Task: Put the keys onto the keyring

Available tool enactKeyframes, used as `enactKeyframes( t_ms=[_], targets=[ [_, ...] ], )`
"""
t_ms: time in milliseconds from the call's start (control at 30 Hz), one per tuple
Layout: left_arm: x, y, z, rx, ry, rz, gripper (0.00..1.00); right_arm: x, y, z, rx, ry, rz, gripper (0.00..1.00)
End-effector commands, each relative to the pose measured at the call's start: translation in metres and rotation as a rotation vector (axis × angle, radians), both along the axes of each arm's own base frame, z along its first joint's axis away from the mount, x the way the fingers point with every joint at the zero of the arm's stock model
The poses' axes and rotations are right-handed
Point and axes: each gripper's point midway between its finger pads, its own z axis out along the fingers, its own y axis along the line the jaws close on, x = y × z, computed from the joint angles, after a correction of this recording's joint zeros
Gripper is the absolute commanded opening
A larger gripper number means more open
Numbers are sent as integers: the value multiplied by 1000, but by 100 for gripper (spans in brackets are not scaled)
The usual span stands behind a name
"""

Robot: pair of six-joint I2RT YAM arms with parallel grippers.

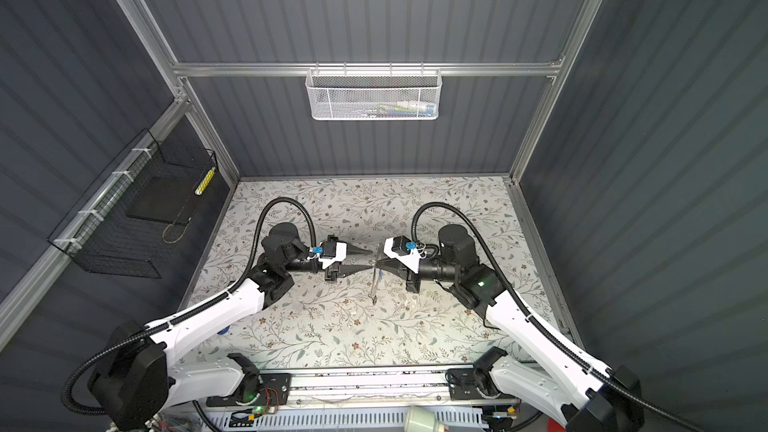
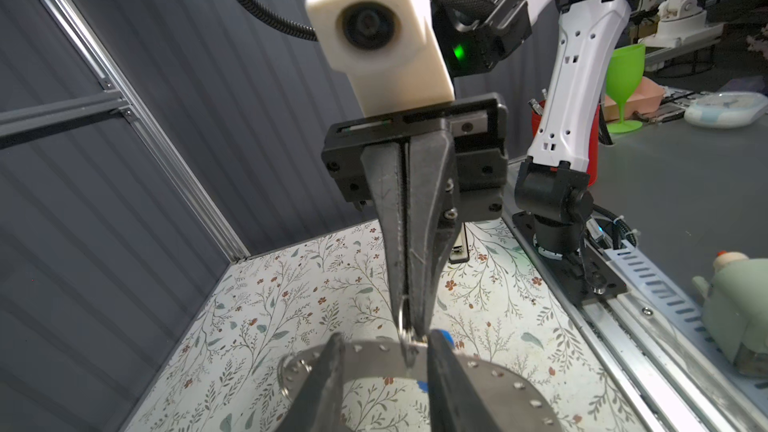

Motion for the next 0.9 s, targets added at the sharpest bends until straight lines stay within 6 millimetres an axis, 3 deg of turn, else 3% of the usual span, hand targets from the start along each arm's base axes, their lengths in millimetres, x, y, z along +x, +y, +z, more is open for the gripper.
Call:
enactKeyframes(
  t_ms=[0, 300, 867],
  targets=[
    [0, 7, -2, 127, -146, 43, 36, -4, -5, -1, -57, 42, -4, 0],
    [-20, -8, -11, 274, -239, 10, 30, -2, -5, -9, -119, 135, -22, 0],
    [-7, -16, -16, 340, -200, 63, 23, -4, -6, -7, -121, 115, -17, 0]
  ],
)
